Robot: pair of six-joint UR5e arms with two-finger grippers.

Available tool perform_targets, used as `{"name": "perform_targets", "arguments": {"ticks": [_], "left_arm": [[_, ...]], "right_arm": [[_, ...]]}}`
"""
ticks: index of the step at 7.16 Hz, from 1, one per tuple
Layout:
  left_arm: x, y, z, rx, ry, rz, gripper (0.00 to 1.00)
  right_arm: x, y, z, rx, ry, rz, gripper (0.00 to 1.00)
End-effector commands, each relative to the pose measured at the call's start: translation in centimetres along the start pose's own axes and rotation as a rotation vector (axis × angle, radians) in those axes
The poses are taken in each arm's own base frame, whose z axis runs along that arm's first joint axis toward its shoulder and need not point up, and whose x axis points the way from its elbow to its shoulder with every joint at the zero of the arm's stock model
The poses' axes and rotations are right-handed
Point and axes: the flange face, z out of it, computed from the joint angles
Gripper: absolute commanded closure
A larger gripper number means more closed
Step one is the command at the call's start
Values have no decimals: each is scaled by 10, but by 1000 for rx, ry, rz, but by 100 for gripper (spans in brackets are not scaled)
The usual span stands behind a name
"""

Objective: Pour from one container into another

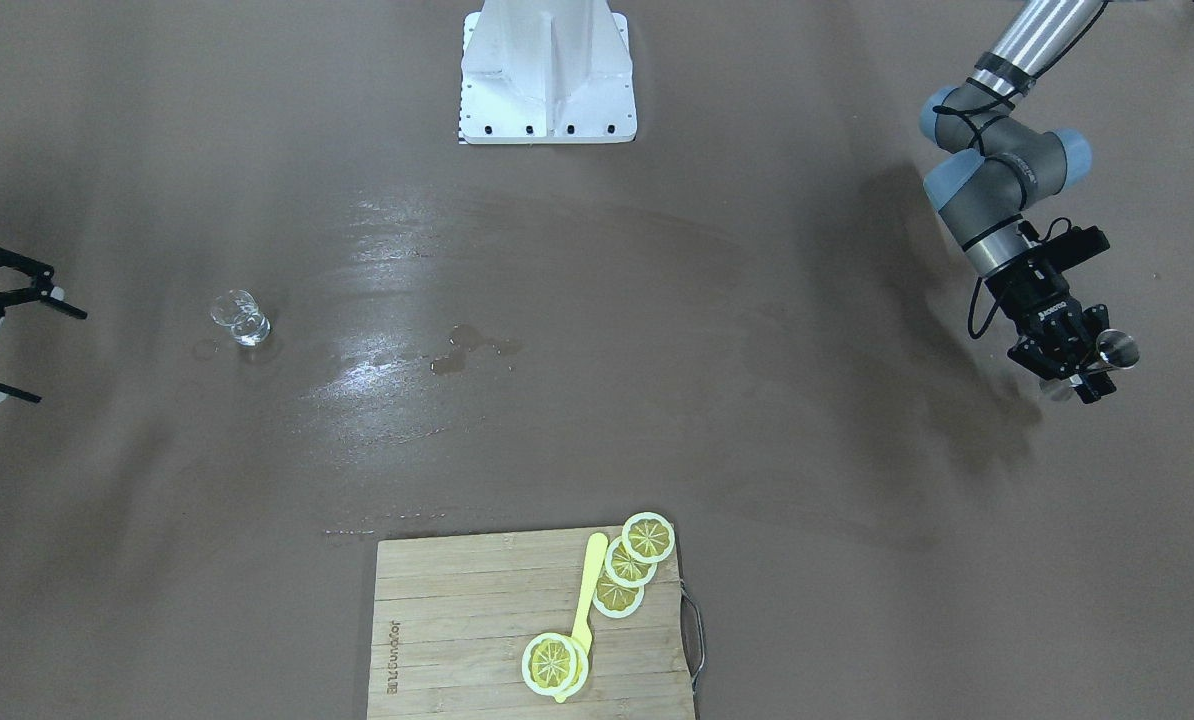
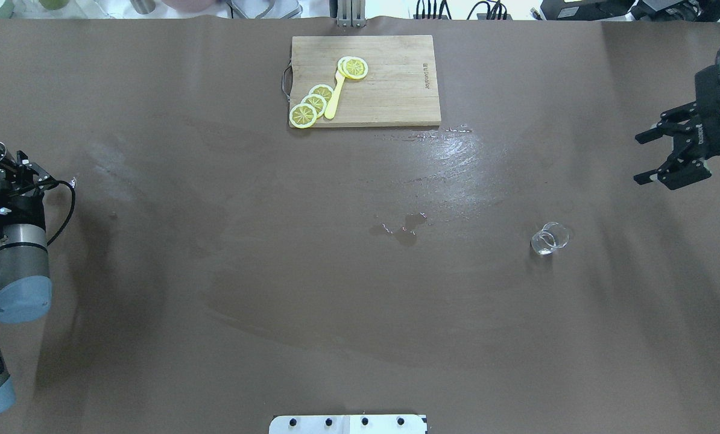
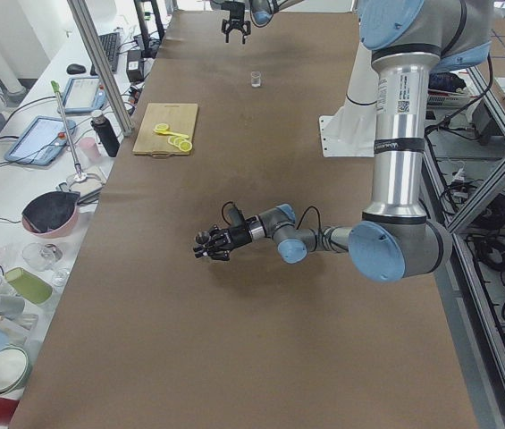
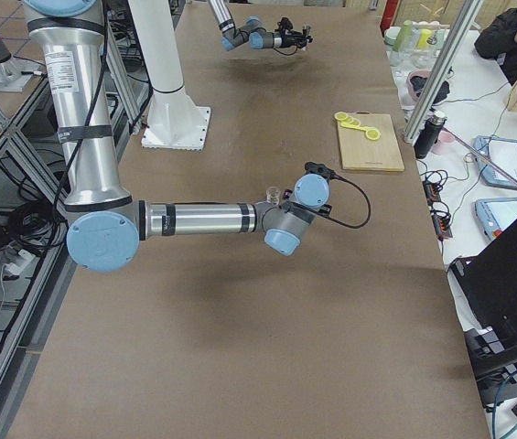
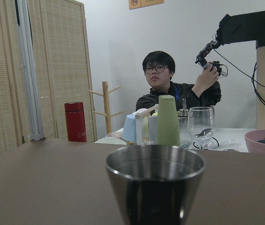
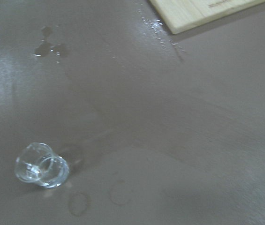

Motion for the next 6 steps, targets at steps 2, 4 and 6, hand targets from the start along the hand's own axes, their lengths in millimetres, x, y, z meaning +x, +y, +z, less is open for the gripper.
{"name": "perform_targets", "arguments": {"ticks": [2,4,6], "left_arm": [[4,3,0,-7,1,-34,100],[3,11,1,-7,-1,-42,100],[4,16,1,-2,-1,-67,100]], "right_arm": [[50,19,-38,-132,116,296,0],[71,24,-55,-230,236,419,0],[89,24,-85,-311,264,601,0]]}}
